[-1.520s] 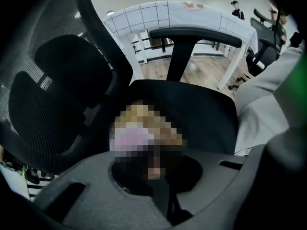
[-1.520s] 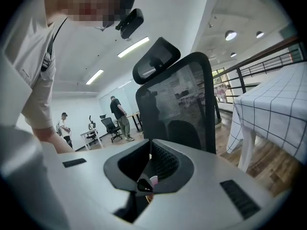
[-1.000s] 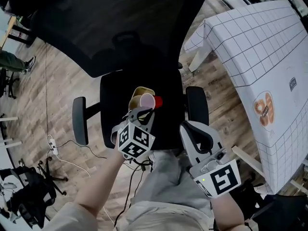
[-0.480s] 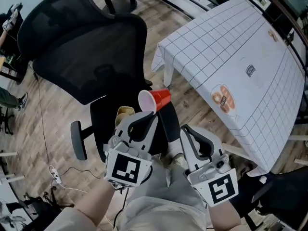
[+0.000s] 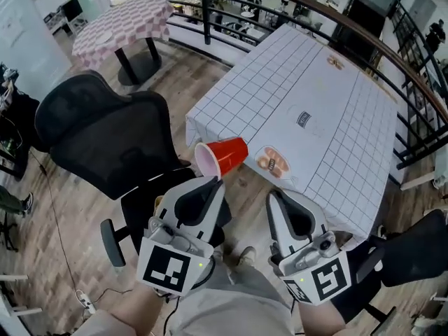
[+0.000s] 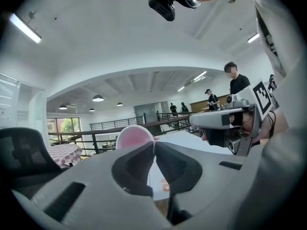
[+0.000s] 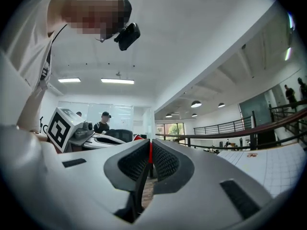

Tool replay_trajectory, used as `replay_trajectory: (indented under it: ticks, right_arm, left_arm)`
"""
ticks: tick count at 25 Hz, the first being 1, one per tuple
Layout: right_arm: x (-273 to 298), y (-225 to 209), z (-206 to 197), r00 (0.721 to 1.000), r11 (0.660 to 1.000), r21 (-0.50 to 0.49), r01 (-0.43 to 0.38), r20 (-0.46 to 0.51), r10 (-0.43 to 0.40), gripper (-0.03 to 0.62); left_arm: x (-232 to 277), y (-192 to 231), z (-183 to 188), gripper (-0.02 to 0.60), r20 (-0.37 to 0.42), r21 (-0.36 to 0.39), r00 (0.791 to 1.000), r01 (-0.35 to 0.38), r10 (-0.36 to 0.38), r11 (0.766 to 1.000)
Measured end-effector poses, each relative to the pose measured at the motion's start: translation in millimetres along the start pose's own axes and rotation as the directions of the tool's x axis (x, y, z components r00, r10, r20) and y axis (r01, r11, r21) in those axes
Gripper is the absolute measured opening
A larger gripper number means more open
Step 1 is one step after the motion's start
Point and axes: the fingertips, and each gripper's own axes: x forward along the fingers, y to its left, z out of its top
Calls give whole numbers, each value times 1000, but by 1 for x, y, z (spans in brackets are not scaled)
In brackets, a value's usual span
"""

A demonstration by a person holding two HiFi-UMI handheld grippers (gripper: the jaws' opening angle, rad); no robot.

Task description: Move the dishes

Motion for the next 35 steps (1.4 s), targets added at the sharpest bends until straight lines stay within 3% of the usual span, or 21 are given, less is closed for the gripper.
replay_trajectory:
  ticks: [6,10,18,25,29,33,35]
  right_arm:
    - [-45,-19,71,990,995,-35,98,108,-93,26]
    - [-66,-22,93,984,991,-42,125,131,-119,26]
    - [-84,-33,90,976,984,-19,176,135,-172,26]
    - [-100,-63,72,963,966,-12,259,78,-257,26]
    - [-117,-81,55,942,942,-4,335,34,-334,26]
    - [-135,-106,40,918,918,7,396,-5,-396,26]
    - [-143,-122,31,906,906,14,423,-26,-423,26]
  left_arm:
    - [-14,-21,71,29,98,-8,995,30,-29,1000]
    - [-25,-37,101,29,134,20,990,50,-53,999]
    - [-25,-49,111,29,140,55,985,98,-104,994]
    - [12,-70,99,29,39,151,985,159,-167,976]
    - [46,-94,73,29,-59,208,969,249,-242,946]
    - [92,-125,43,29,-143,321,944,329,-298,888]
    - [118,-141,32,29,-185,340,927,373,-328,863]
